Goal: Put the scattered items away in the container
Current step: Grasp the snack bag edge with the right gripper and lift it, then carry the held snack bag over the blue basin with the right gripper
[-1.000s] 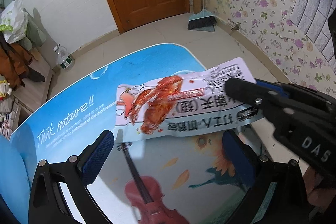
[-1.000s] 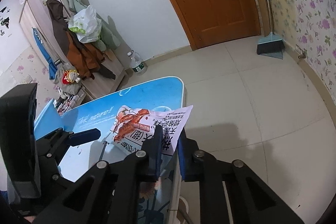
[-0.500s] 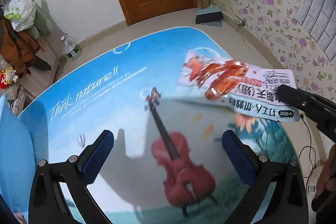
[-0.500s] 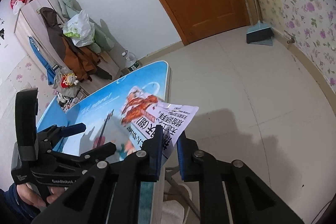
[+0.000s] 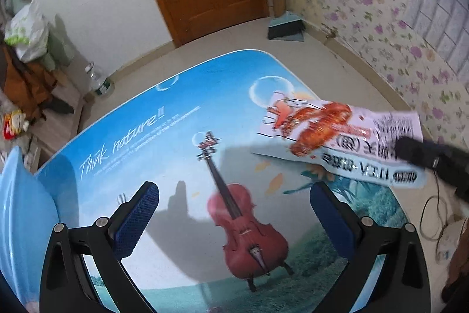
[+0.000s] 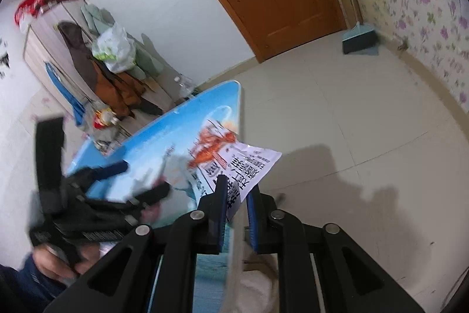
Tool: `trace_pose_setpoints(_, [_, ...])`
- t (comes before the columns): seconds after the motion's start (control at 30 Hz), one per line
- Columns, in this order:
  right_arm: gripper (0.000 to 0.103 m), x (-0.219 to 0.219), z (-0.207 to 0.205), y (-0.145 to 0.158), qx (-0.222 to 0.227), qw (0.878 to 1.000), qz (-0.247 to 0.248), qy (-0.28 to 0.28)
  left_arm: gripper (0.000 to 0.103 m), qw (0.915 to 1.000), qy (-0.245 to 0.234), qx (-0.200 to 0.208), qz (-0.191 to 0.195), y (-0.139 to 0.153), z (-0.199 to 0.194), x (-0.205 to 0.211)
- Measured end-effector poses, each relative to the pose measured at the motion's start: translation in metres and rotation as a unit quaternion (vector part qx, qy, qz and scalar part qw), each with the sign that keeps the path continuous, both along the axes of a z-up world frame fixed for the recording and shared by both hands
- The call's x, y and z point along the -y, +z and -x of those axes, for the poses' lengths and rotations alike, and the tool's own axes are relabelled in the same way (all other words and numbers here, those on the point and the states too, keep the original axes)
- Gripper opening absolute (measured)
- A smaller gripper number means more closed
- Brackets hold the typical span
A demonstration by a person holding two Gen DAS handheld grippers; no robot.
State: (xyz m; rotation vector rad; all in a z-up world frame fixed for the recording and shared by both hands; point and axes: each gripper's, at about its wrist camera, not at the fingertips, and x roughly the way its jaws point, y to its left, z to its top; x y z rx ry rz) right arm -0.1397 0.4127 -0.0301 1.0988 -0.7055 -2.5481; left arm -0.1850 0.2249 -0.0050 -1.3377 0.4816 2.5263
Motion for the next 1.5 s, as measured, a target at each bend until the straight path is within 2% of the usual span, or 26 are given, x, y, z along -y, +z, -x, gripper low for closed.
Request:
trace_pose_setpoints(0.17, [0.014, -0.001, 0.003, 0.021, -0.015, 1.000, 0.007, 0.010, 0.103, 0.9982, -0.047, -0.026, 0.028, -0.007, -0.011, -0.022])
trace_pose_setpoints(0.3, [0.014, 0.003, 0.003, 0.031, -0.019, 0.999, 0.018, 0.024, 0.103, 0.9935, -0.087, -0.048, 0.055, -0.008, -0.010, -0.040])
trace_pose_setpoints(0.63, [0.014, 0.006, 0.003, 0.041, -0.023, 0.999, 0.024, 0.032, 0.102, 0.9833, -0.151, -0.079, 0.062, -0.008, -0.001, -0.074])
trace_pose_setpoints(0.7, [0.014, 0.006, 0.006, 0.043, -0.024, 0.999, 0.022, 0.035, 0.084, 0.9802, -0.171, -0.085, 0.052, -0.009, -0.001, -0.077])
trace_pose_setpoints(0.73, [0.014, 0.005, 0.007, 0.044, -0.025, 0.999, 0.020, 0.036, 0.068, 0.9791, -0.180, -0.082, 0.047, -0.009, 0.001, -0.078])
trace_pose_setpoints(0.77, [0.014, 0.005, 0.008, 0.045, -0.025, 0.999, 0.020, 0.037, 0.056, 0.9790, -0.182, -0.078, 0.048, -0.009, 0.004, -0.080])
trace_pose_setpoints(0.87, [0.014, 0.005, 0.009, 0.046, -0.026, 0.999, 0.019, 0.036, 0.043, 0.9776, -0.183, -0.083, 0.062, -0.011, 0.007, -0.082])
trace_pose_setpoints(1.03, [0.014, 0.007, 0.010, 0.046, -0.027, 0.999, 0.023, 0.038, 0.037, 0.9761, -0.181, -0.100, 0.067, -0.013, 0.004, -0.079])
trace_pose_setpoints(1.5, [0.014, 0.017, 0.003, 0.064, -0.046, 0.998, 0.011, 0.052, 0.037, 0.9798, -0.162, -0.107, 0.048, 0.005, -0.004, -0.064])
